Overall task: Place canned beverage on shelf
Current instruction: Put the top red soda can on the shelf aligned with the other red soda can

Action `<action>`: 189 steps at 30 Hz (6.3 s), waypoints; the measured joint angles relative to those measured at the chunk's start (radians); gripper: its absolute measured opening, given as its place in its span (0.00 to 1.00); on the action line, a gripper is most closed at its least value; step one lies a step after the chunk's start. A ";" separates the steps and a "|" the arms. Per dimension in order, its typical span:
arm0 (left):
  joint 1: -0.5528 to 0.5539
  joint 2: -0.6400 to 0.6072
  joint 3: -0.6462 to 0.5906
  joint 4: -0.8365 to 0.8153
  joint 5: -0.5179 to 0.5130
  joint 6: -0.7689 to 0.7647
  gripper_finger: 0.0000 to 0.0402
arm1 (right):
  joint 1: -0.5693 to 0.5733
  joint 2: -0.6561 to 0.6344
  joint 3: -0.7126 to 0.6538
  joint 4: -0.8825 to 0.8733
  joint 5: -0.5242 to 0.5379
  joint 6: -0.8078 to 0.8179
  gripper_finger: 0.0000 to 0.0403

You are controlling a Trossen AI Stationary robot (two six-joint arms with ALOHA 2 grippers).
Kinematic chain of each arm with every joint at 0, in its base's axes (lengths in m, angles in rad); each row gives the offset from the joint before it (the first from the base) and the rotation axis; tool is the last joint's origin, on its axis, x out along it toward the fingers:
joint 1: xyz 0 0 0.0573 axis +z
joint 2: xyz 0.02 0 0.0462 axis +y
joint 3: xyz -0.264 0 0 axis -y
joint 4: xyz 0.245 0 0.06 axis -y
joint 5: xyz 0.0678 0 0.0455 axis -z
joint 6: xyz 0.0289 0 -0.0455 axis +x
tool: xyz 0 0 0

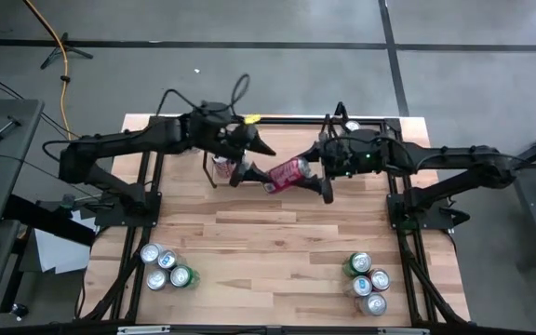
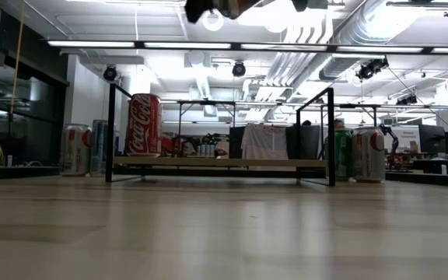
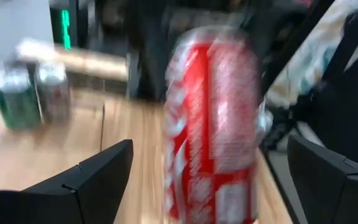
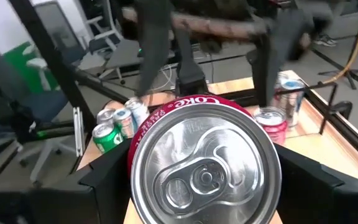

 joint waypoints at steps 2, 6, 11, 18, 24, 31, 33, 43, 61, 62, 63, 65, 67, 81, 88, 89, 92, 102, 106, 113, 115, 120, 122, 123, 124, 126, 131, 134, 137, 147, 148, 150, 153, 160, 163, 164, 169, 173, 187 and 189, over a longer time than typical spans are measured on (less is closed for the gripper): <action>-0.004 0.024 0.017 -0.030 0.003 0.008 0.86 | 0.005 0.004 0.000 0.010 -0.006 -0.014 0.72; -0.009 0.041 0.025 -0.050 0.052 0.016 0.86 | 0.006 0.004 0.001 0.014 -0.006 -0.056 0.72; -0.009 0.050 0.026 -0.021 0.136 0.012 0.86 | 0.006 0.023 0.035 0.007 -0.009 -0.143 0.72; -0.016 0.070 0.025 -0.017 0.158 0.007 0.85 | 0.006 0.102 0.119 -0.064 -0.015 -0.231 0.72; -0.019 0.068 0.025 -0.016 0.155 0.010 0.71 | 0.007 0.134 0.183 -0.106 -0.019 -0.269 0.72; -0.014 0.068 0.026 -0.020 0.156 0.035 0.47 | 0.007 0.134 0.200 -0.111 -0.035 -0.281 0.72; -0.003 0.067 0.026 -0.022 0.170 0.034 0.47 | 0.007 0.134 0.200 -0.108 -0.034 -0.252 0.74; 0.105 -0.024 0.021 -0.252 -0.125 0.200 0.47 | -0.021 0.060 0.206 -0.140 0.087 -0.098 0.96; -0.149 -0.095 -0.287 0.370 -0.850 0.130 0.47 | -0.153 0.114 0.203 -0.084 0.060 -0.044 0.96; -0.156 -0.095 -0.291 0.390 -0.850 0.130 0.47 | -0.161 0.115 0.203 -0.087 0.059 -0.049 0.96; -0.161 -0.095 -0.291 0.405 -0.851 0.129 0.47 | -0.166 0.115 0.203 -0.085 0.055 -0.054 0.96; -0.166 -0.096 -0.291 0.436 -0.847 0.126 0.47 | -0.179 0.114 0.203 -0.071 0.030 -0.054 0.96; -0.166 -0.098 -0.290 0.450 -0.842 0.129 0.47 | -0.188 0.114 0.203 -0.058 -0.014 -0.046 0.96; -0.161 -0.097 -0.289 0.483 -0.785 0.149 0.47 | -0.191 0.208 0.201 0.086 -0.103 -0.020 0.95; -0.161 -0.097 -0.289 0.478 -0.789 0.151 0.47 | -0.192 0.209 0.201 0.110 -0.115 -0.010 0.79; -0.161 -0.097 -0.289 0.477 -0.792 0.158 0.47 | -0.192 0.209 0.201 0.109 -0.115 -0.011 0.75; -0.161 -0.097 -0.289 0.478 -0.791 0.184 0.53 | -0.192 0.209 0.201 0.107 -0.113 -0.020 0.71; -0.149 -0.188 -0.165 0.144 -0.834 0.250 0.91 | -0.230 0.132 0.201 -0.004 -0.087 -0.110 0.71; -0.149 -0.272 -0.062 -0.008 -0.861 0.214 0.92 | -0.225 0.154 0.201 -0.010 -0.017 -0.151 0.71; -0.149 -0.461 -0.032 0.029 -0.867 0.142 0.91 | -0.231 0.312 0.221 0.082 0.019 -0.157 0.71; -0.149 -0.506 -0.031 0.032 -0.873 0.116 0.91 | -0.242 0.378 0.267 0.082 0.053 -0.164 0.71; -0.149 -0.572 -0.032 0.035 -0.875 0.080 0.91 | -0.284 0.560 0.447 0.010 0.074 -0.212 0.71; -0.149 -0.583 -0.032 0.034 -0.875 0.064 0.91 | -0.303 0.632 0.512 -0.032 0.048 -0.213 0.71; -0.149 -0.584 -0.032 0.034 -0.875 0.059 0.91 | -0.312 0.666 0.542 -0.043 0.029 -0.216 0.71; -0.149 -0.584 -0.032 0.034 -0.874 0.059 0.91 | -0.319 0.699 0.571 -0.048 0.016 -0.220 0.71; -0.149 -0.582 -0.032 0.030 -0.861 0.059 0.91 | -0.330 0.753 0.628 -0.058 0.011 -0.221 0.71; -0.149 -0.566 -0.033 0.027 -0.839 0.059 0.91 | -0.337 0.878 0.725 -0.122 -0.002 -0.203 0.71; -0.149 -0.558 -0.033 0.030 -0.839 0.059 0.91 | -0.332 0.932 0.747 -0.127 -0.007 -0.174 0.71; -0.149 -0.549 -0.033 0.029 -0.839 0.060 0.91 | -0.330 0.962 0.752 -0.113 -0.008 -0.128 0.71; -0.150 -0.549 -0.033 0.034 -0.839 0.060 0.91 | -0.330 0.986 0.750 -0.154 -0.007 -0.167 0.71; -0.150 -0.549 -0.033 0.036 -0.839 0.060 0.91 | -0.330 0.986 0.750 -0.161 -0.014 -0.174 0.71; -0.150 -0.549 -0.033 0.036 -0.839 0.059 0.91 | -0.330 0.986 0.750 -0.168 -0.032 -0.180 0.71; -0.150 -0.549 -0.033 0.036 -0.839 0.059 0.91 | -0.330 0.986 0.750 -0.181 -0.044 -0.192 0.72; -0.150 -0.549 -0.033 0.036 -0.839 0.040 0.91 | -0.330 0.983 0.751 -0.197 -0.056 -0.254 0.86; -0.150 -0.549 -0.033 0.036 -0.839 0.040 0.91 | -0.330 0.983 0.751 -0.203 -0.055 -0.286 0.86; -0.150 -0.549 -0.033 0.036 -0.839 0.040 0.91 | -0.332 0.983 0.752 -0.202 -0.055 -0.292 0.87; -0.150 -0.549 -0.033 0.036 -0.839 0.037 0.91 | -0.349 0.975 0.752 -0.189 -0.059 -0.290 0.87; -0.150 -0.549 -0.033 0.036 -0.839 0.041 0.91 | -0.370 0.939 0.752 -0.188 -0.069 -0.284 0.87; -0.150 -0.549 -0.033 0.035 -0.839 0.060 0.91 | -0.370 0.841 0.752 -0.284 -0.182 -0.070 0.88; -0.150 -0.549 -0.033 0.035 -0.839 0.062 0.91 | -0.331 0.838 0.751 -0.328 -0.120 -0.100 0.88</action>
